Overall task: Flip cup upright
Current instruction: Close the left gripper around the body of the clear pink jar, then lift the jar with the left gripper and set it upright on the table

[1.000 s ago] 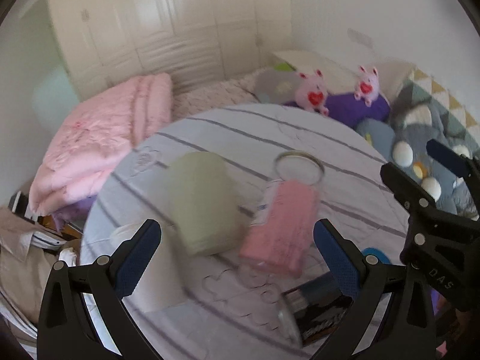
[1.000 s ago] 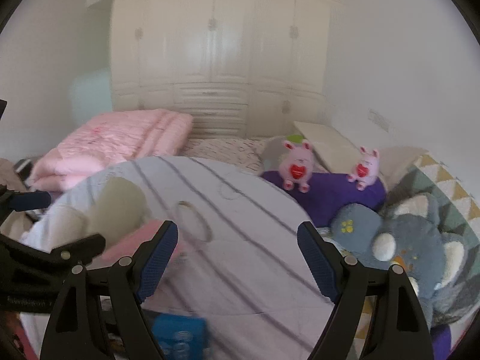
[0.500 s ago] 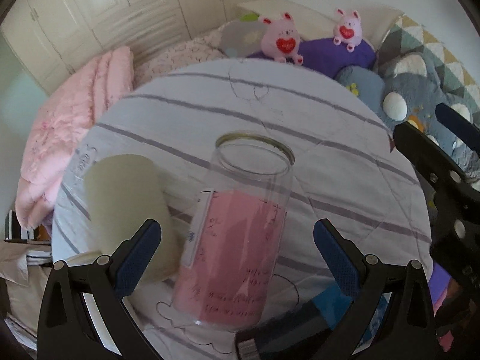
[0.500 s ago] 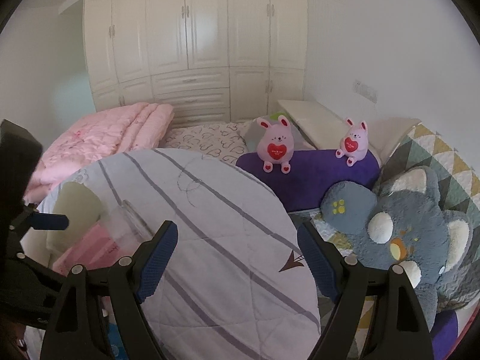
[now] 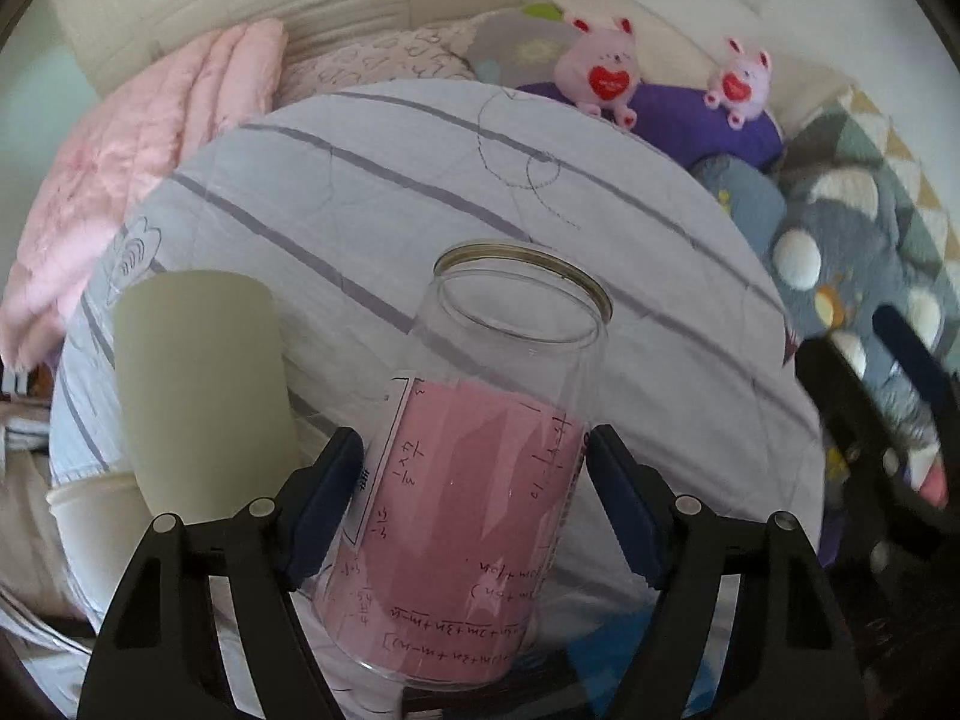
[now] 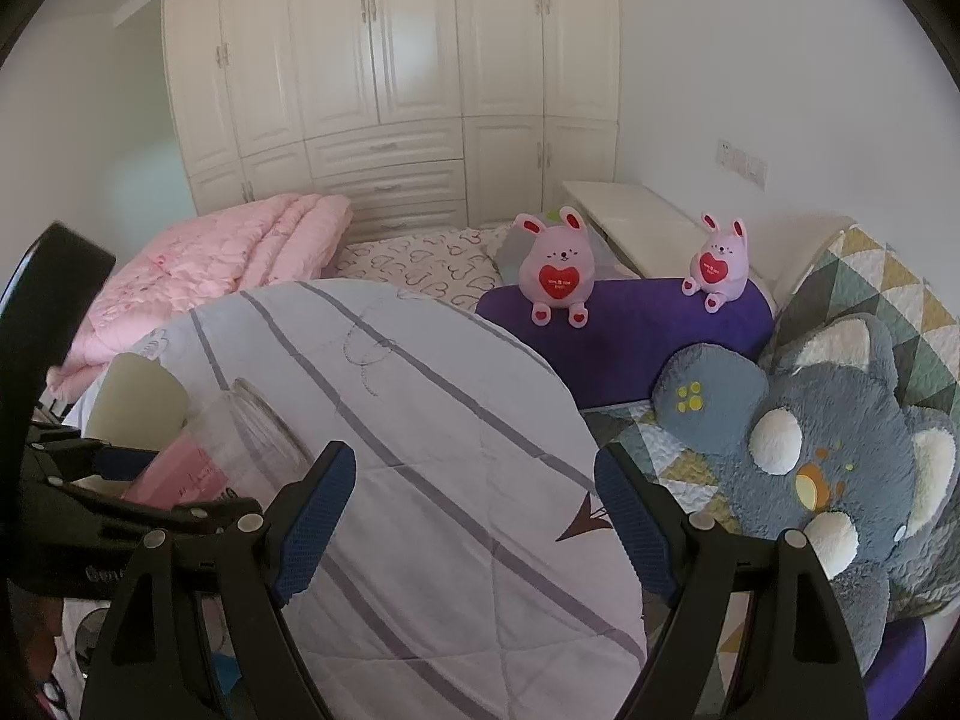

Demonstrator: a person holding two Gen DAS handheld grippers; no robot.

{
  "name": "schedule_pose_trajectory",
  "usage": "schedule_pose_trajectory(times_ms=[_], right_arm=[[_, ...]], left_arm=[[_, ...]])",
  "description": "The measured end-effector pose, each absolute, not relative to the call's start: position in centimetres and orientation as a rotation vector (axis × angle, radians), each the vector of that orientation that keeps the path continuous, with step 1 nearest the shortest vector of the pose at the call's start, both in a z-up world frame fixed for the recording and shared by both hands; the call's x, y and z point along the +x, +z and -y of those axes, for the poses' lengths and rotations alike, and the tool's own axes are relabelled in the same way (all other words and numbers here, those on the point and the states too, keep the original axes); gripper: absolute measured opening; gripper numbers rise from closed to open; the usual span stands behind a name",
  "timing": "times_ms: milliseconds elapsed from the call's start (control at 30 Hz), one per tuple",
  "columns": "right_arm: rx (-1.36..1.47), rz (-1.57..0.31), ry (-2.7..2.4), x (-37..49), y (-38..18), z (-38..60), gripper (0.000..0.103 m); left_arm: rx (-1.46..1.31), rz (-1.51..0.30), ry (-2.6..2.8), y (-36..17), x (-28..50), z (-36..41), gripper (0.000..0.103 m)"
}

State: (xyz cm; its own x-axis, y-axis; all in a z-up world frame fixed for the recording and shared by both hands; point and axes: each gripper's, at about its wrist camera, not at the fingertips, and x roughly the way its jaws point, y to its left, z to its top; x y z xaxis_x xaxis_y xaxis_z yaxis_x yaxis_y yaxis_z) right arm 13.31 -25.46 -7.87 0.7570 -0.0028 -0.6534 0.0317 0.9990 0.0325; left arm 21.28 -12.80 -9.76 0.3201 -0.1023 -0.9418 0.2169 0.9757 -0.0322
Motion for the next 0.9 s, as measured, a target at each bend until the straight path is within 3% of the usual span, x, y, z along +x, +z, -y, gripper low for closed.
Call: schedule_pose_trajectory(times_ms=[767, 900], right_arm=[[0.102, -0.723, 0.004, 15.3, -8.4, 28.9, 0.083], [0.105, -0.733, 0.014, 15.4, -8.5, 28.9, 0.083]], left_arm=[[-0.357, -1.313, -0.081, -10.8, 26.3, 14.2, 0.079], [-0.386, -1.353, -0.111, -11.3, 26.1, 13.8, 0.086]])
